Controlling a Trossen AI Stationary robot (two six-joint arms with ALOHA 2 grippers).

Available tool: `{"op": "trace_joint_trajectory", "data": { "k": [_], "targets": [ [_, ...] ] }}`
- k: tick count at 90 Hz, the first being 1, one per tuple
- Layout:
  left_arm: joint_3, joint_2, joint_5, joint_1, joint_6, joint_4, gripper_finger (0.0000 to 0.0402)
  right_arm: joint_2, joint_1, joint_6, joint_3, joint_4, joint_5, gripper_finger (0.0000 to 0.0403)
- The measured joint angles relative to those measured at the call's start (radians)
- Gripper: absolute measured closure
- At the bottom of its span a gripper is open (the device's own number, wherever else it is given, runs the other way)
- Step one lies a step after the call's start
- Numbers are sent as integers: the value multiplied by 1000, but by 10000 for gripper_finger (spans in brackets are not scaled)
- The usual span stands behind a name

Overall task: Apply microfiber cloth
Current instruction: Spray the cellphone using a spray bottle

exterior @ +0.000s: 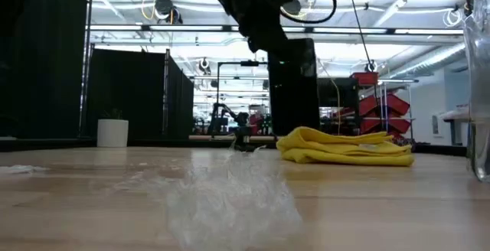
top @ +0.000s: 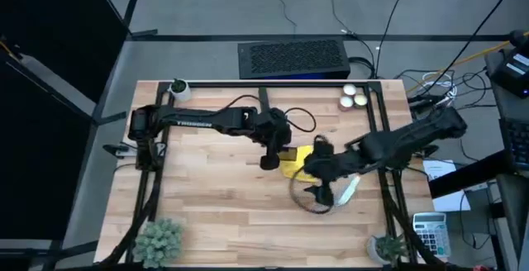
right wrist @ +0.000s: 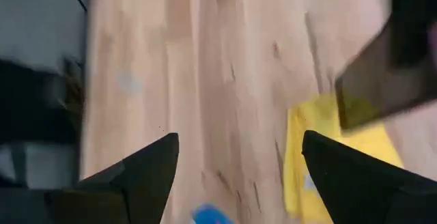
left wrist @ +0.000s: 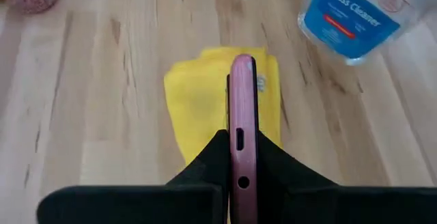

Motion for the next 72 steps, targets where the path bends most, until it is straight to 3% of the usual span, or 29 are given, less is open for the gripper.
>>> {"op": "trace_joint_trajectory", "data": {
  "k": [28,72],
  "targets": [
    [-1,2,0,0,26,-29,384,149,68,35,0,-78,-23,108],
    [-1,2,0,0,29,-26,384,177,260,255,-1,-283,-15,108]
  ]
}}
